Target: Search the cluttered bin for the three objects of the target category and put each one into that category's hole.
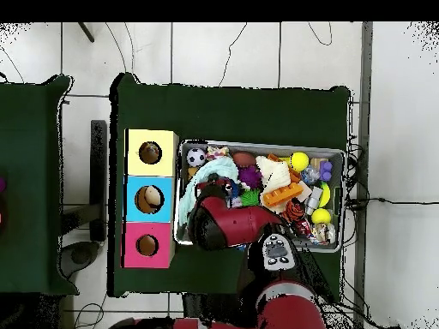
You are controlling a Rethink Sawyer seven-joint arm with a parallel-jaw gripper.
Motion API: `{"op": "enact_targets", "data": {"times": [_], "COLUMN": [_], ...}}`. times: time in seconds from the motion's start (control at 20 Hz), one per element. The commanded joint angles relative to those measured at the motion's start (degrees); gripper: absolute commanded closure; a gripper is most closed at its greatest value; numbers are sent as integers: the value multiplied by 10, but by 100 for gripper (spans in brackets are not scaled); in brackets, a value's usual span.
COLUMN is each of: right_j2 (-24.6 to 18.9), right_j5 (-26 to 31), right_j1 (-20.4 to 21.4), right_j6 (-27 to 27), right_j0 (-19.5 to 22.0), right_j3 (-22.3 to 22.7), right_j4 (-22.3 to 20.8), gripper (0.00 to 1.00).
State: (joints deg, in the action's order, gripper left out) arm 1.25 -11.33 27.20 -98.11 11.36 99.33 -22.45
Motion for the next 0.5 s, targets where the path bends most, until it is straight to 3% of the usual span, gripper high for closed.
{"op": "enact_targets", "data": {"times": [0.05,0.5], "right_j2": [-20,0], "right_j5": [19,-12], "right_j1": [-32,14], "right_j6": [-48,-59], "right_j0": [-16,-32], "right_j3": [-114,-94], "right_j4": [22,3], "gripper": [100,100]}}
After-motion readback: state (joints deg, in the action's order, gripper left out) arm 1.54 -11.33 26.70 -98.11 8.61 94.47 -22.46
